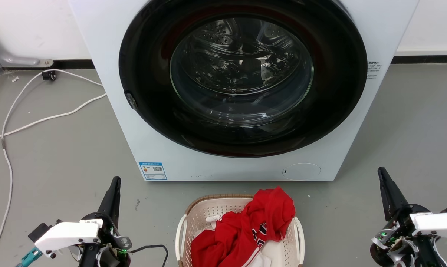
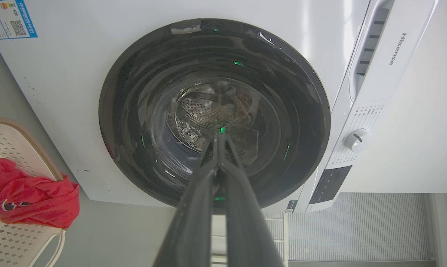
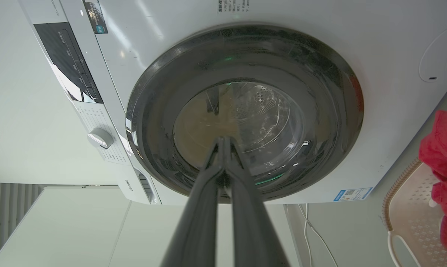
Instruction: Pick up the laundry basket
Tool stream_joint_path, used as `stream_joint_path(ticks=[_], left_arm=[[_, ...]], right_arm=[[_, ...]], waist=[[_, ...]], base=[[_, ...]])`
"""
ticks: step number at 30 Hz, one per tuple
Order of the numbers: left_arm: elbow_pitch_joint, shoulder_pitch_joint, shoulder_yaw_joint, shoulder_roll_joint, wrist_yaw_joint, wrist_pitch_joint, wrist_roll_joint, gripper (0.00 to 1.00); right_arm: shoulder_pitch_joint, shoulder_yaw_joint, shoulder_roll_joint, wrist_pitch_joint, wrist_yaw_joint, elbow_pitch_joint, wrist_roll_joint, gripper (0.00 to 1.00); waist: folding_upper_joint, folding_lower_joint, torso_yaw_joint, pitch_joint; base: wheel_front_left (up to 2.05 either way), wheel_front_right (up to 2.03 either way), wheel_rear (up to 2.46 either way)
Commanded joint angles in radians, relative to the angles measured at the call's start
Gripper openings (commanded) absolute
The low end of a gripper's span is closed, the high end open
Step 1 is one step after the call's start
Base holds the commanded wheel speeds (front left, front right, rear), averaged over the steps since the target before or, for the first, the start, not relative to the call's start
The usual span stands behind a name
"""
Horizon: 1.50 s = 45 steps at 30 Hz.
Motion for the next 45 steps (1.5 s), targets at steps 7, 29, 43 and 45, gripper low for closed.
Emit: stream_joint_path(ticks=[7, 29, 43, 45], left_arm=[[0.022, 0.027, -0.010, -0.004, 0.001, -0.013, 0.003, 1.00], [0.012, 0.055, 0.033, -0.003, 0.000, -0.112, 0.138, 1.00], [-0.058, 0.059, 0.112, -0.002, 0.003, -0.166, 0.329, 1.00], [-0.077, 0.062, 0.118, -0.002, 0.003, -0.173, 0.362, 1.00]], right_arm=[[0.028, 0.009, 0.003, -0.012, 0.000, 0.024, -0.006, 1.00], [0.036, 0.001, 0.003, -0.110, 0.000, 0.020, -0.234, 1.00], [0.029, 0.002, 0.003, -0.164, 0.000, -0.095, -0.652, 1.00], [0.027, 0.007, 0.003, -0.172, 0.000, -0.123, -0.716, 1.00]], waist=[[0.0000, 0.0000, 0.000, 0.000], [0.0000, 0.0000, 0.001, -0.002], [0.0000, 0.0000, 0.003, -0.001], [0.0000, 0.0000, 0.003, -0.001]], base=[[0.00, 0.00, 0.00], [0.00, 0.00, 0.00], [0.00, 0.00, 0.00], [0.00, 0.00, 0.00]])
